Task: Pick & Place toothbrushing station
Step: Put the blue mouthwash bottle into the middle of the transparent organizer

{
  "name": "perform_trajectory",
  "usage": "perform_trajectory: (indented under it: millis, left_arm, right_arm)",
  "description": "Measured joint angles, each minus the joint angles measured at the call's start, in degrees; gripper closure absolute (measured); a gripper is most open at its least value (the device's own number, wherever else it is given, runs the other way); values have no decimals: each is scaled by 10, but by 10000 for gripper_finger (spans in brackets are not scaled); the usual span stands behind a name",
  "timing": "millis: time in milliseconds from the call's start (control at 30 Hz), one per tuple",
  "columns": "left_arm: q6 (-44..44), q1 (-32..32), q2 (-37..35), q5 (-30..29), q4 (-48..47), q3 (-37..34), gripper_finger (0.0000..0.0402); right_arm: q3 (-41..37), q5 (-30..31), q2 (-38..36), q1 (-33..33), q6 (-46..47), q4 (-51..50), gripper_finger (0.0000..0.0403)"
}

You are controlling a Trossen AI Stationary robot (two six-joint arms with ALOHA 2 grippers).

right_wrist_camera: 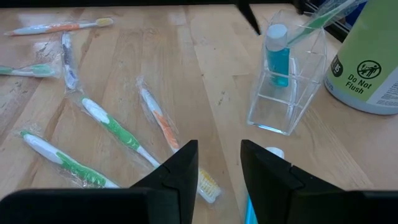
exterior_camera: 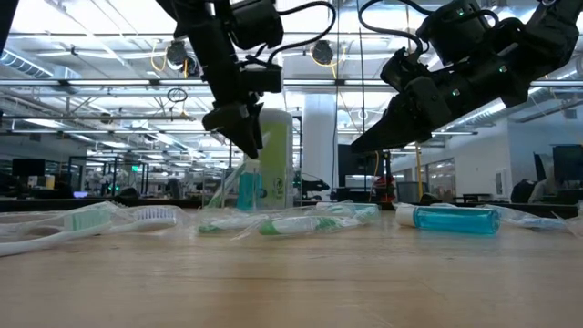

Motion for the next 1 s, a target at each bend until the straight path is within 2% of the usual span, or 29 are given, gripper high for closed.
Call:
perform_trajectory:
  millis: [433, 600, 667, 800, 1000]
  left_arm:
    - [7, 29, 0, -8, 6, 0, 190]
    - [5, 26, 0, 56, 24, 0, 190]
    - [5, 24, 0, 63, 25, 0, 190]
    - [6, 22, 0, 63, 13, 0, 190]
    - [11, 31, 0, 33, 13, 0, 190]
  right_arm:
    - [0, 0, 0, 0, -3, 0, 287]
    - [0, 0, 0, 0, -6, 0, 287]
    - [0, 0, 0, 0, -13, 0, 287]
    - [0, 0, 0, 0, -15, 0, 287]
    - [0, 0, 0, 0, -15, 0, 287]
